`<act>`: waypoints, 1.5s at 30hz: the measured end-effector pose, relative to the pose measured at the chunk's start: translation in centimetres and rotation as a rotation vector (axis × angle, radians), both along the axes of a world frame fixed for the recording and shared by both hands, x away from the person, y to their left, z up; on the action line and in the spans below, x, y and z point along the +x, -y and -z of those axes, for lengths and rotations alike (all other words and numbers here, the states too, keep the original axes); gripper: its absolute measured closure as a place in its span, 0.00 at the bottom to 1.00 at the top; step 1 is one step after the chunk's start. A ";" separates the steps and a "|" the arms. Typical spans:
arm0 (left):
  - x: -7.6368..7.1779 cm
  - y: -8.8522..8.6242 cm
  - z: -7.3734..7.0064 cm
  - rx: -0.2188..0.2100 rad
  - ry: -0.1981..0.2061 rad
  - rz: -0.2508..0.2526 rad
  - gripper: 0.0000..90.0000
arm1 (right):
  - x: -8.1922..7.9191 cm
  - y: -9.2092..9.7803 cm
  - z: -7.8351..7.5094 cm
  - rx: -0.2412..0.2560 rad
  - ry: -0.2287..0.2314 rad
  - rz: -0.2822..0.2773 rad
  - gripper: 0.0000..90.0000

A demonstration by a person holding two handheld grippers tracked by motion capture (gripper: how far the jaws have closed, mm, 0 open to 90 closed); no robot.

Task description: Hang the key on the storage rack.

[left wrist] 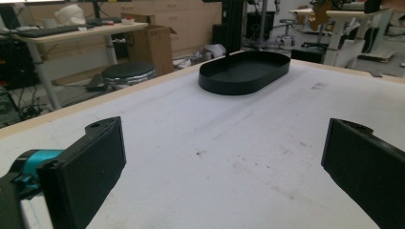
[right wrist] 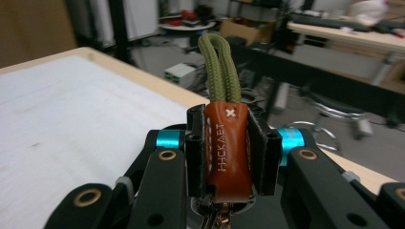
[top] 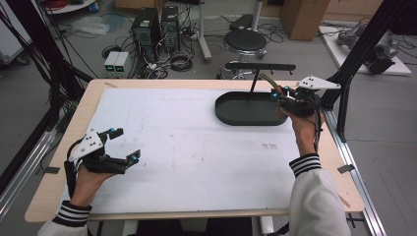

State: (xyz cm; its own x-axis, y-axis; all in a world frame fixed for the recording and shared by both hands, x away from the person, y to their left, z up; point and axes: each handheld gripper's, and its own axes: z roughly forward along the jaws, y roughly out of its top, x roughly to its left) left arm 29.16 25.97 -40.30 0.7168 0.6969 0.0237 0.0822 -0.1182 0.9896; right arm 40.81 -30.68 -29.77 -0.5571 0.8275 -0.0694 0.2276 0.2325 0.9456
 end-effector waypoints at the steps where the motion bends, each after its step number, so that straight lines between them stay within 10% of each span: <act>1: -0.2 -0.1 0.3 -0.001 0.004 -0.008 0.02 | 0.2 0.2 0.0 0.000 0.012 0.039 0.80; 17: -2.2 -1.6 3.7 -0.067 0.046 -0.108 0.02 | 2.2 0.3 0.4 -0.012 0.055 0.253 0.80; 45: -2.4 -1.8 4.9 -0.090 0.080 -0.133 0.02 | 5.8 -0.7 3.5 -0.047 0.002 0.348 0.80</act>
State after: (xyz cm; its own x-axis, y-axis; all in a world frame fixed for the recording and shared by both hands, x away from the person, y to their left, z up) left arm 26.79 27.75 -45.22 0.6167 0.7871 0.0101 0.0120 -0.0223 0.9997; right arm 46.60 -29.94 -33.22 -0.2418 0.9637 -0.1130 0.2990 0.1848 0.9362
